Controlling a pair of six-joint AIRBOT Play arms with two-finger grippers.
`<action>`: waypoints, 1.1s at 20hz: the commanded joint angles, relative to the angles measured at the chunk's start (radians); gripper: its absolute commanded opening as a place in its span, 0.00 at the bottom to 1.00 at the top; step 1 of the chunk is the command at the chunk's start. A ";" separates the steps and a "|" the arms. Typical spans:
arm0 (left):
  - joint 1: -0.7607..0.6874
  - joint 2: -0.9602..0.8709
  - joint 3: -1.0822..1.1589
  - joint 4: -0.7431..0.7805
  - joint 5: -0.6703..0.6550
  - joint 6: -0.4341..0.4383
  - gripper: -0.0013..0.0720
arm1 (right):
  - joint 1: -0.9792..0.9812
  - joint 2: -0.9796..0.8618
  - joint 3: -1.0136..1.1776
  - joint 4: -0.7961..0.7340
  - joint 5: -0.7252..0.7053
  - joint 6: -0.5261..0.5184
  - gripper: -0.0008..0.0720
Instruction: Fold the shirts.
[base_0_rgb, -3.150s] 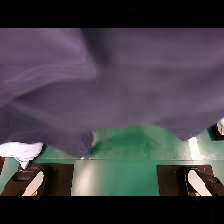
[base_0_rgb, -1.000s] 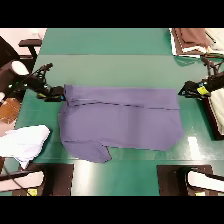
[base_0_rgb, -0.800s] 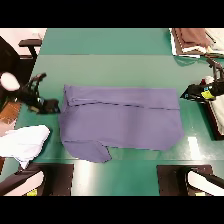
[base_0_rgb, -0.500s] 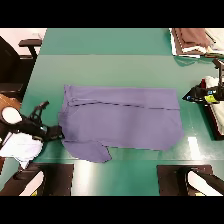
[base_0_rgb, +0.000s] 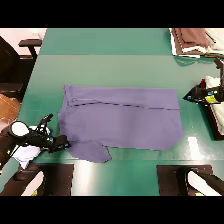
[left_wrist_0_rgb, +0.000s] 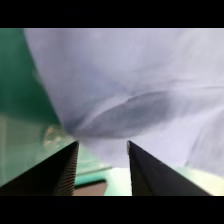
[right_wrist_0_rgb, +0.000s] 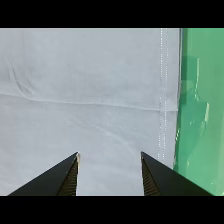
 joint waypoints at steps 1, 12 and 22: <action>0.000 0.002 -0.044 -0.055 0.053 -0.001 0.53 | 0.001 0.001 0.000 0.000 -0.009 0.000 0.62; 0.001 0.004 0.106 -0.149 -0.011 0.076 0.05 | -0.222 0.081 -0.321 -0.010 0.227 -0.039 0.76; 0.001 0.004 0.179 -0.114 -0.034 0.092 0.05 | 0.004 -0.072 -0.558 0.102 0.053 -0.038 0.46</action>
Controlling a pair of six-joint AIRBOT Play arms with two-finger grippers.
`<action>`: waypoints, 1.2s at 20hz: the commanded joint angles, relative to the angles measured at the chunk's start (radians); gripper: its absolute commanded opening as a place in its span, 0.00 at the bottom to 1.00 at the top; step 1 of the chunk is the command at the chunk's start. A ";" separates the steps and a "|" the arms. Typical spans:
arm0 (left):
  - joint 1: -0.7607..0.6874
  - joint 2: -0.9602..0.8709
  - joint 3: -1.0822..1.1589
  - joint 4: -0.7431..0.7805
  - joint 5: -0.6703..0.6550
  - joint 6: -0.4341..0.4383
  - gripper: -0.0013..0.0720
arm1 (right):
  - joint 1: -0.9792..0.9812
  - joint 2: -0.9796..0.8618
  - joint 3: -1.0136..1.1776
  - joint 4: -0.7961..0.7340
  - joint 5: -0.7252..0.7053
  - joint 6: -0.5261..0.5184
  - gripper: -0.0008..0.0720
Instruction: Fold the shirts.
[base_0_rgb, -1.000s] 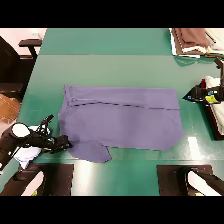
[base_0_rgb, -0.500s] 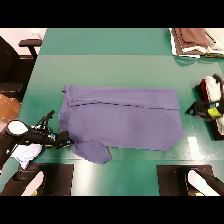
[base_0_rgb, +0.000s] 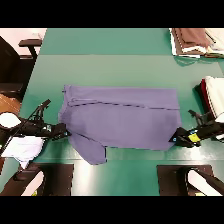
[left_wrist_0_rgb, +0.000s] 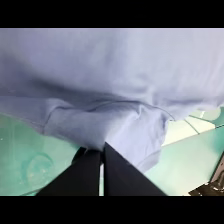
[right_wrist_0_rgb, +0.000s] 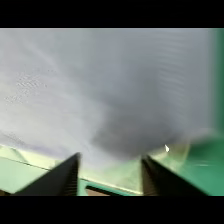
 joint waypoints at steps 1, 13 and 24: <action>0.001 0.001 0.008 0.012 -0.047 0.015 0.05 | 0.122 -0.067 0.010 0.017 -0.067 0.000 0.33; -0.061 0.129 0.197 0.114 -0.244 -0.045 0.05 | 0.146 0.278 0.239 -0.204 0.175 0.035 0.03; -0.157 -0.507 0.557 0.222 0.251 0.095 0.05 | 0.156 -0.349 0.777 -0.175 0.016 0.008 0.03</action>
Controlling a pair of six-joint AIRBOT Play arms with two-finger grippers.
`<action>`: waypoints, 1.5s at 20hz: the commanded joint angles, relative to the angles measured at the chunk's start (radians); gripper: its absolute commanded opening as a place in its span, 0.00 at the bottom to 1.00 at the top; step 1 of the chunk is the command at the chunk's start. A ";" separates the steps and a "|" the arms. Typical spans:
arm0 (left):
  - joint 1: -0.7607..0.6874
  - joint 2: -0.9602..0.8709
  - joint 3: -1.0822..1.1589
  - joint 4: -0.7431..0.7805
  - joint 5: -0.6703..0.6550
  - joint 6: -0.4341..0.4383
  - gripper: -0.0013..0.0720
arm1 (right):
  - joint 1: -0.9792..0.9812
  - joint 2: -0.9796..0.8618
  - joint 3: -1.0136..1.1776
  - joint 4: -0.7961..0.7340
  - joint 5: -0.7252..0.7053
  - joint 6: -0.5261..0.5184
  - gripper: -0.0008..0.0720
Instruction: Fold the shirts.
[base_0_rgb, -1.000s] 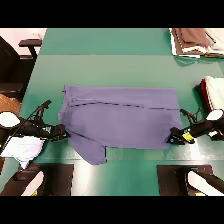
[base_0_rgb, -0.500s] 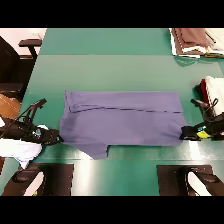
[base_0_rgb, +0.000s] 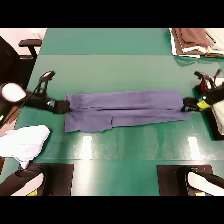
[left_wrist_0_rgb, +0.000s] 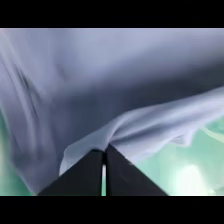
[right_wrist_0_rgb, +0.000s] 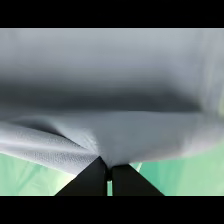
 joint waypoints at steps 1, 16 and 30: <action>-0.006 -0.244 0.171 0.030 0.089 0.049 0.05 | 0.008 -0.195 0.185 0.029 -0.025 -0.005 0.03; -0.006 -0.394 0.383 -0.042 0.004 0.029 0.06 | -0.243 -0.378 0.351 0.262 0.038 -0.148 0.83; -0.322 -0.532 0.415 -0.151 0.262 -0.111 0.05 | -0.259 -0.546 0.197 0.450 -0.050 -0.243 0.13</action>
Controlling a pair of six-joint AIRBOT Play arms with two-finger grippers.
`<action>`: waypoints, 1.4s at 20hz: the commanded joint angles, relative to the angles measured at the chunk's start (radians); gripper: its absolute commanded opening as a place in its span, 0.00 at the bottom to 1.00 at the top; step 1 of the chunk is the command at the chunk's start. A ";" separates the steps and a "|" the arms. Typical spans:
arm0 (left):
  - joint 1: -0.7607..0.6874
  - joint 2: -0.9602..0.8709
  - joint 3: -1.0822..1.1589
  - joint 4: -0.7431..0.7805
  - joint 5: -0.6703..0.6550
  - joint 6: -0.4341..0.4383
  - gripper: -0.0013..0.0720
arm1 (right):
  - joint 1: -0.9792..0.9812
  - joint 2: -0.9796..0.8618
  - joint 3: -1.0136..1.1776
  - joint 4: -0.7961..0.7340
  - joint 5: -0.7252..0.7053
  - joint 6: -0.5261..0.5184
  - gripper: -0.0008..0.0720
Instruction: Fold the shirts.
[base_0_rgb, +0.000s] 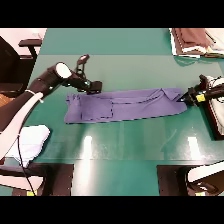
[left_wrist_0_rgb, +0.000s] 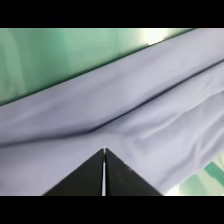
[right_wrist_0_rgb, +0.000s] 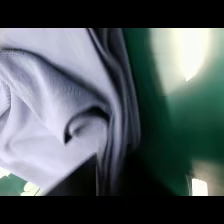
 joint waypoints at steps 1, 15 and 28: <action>-0.079 -0.079 0.047 -0.047 0.060 -0.027 0.05 | 0.047 0.000 0.012 0.031 -0.014 -0.037 0.03; -0.231 -0.377 0.329 -0.129 0.045 -0.039 0.05 | 0.339 0.387 0.285 0.315 0.058 0.014 0.03; -0.015 -0.124 0.350 0.050 -0.092 -0.033 0.05 | 0.698 0.391 0.284 0.425 -0.124 0.008 0.03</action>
